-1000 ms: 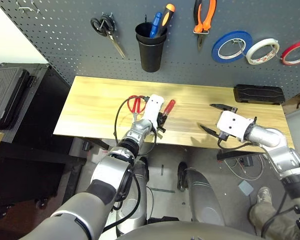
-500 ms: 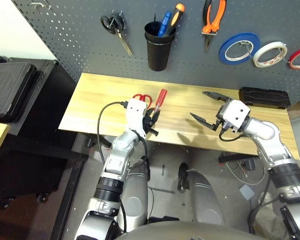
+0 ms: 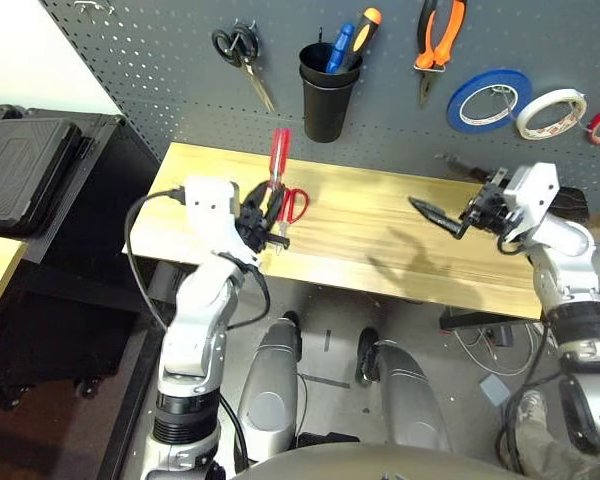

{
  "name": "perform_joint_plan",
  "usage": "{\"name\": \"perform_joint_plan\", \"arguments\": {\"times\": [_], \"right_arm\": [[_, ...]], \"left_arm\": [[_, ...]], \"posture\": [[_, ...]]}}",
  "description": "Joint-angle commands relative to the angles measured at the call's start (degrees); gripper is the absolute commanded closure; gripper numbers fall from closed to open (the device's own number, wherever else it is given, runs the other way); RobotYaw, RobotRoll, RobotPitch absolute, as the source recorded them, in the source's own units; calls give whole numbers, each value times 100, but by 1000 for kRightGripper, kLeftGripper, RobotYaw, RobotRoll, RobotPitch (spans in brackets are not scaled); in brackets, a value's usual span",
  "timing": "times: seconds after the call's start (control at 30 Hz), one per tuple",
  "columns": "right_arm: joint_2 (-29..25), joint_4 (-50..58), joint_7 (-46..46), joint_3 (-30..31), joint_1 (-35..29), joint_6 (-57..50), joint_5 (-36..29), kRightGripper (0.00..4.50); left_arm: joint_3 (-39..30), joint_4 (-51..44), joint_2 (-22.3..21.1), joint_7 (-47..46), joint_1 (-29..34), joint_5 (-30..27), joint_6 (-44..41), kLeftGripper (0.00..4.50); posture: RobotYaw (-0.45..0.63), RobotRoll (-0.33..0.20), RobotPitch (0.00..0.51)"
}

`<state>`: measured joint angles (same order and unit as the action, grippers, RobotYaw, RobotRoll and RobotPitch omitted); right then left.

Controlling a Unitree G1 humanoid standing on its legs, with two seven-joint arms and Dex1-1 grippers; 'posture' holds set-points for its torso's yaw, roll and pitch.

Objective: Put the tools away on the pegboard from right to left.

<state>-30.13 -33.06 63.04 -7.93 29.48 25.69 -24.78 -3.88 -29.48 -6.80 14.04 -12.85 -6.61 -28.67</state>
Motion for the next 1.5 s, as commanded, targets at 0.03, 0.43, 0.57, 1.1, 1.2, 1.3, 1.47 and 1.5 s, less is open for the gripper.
{"name": "perform_joint_plan", "arguments": {"times": [0.03,0.43,0.57,1.1,1.2,1.3,1.47,1.5], "right_arm": [[-157,-199,417,-312,83,-196,-342,0],[-924,176,1182,-894,336,-1690,-1019,0],[-1059,78,1197,-1013,487,-1837,-972,0],[-833,752,750,-1059,354,-2084,-951,0],[-831,870,704,-1072,292,-2134,-955,0],[-789,1002,609,-1059,223,-2161,-937,0],[-712,1082,443,-1007,188,-2148,-845,0],[-692,1076,417,-1003,209,-2132,-826,0]], "left_arm": [[-222,-318,-110,-117,-526,-299,-454,3686],[-859,236,-614,-349,-2741,-945,-981,3686],[-806,809,-508,-403,-3314,-1000,-664,3686],[-431,3219,304,-286,-4843,-994,967,3686],[-430,3628,410,-293,-5090,-991,1255,3686],[-493,4123,519,-298,-5390,-1031,1548,3686],[-449,4843,605,-230,-5604,-951,2022,3686],[-433,4985,624,-211,-5627,-929,2118,3686]], "posture": [[364,0,259],[309,0,251],[287,0,248],[234,0,254],[228,0,253],[222,0,252],[213,0,251],[213,0,251]]}}
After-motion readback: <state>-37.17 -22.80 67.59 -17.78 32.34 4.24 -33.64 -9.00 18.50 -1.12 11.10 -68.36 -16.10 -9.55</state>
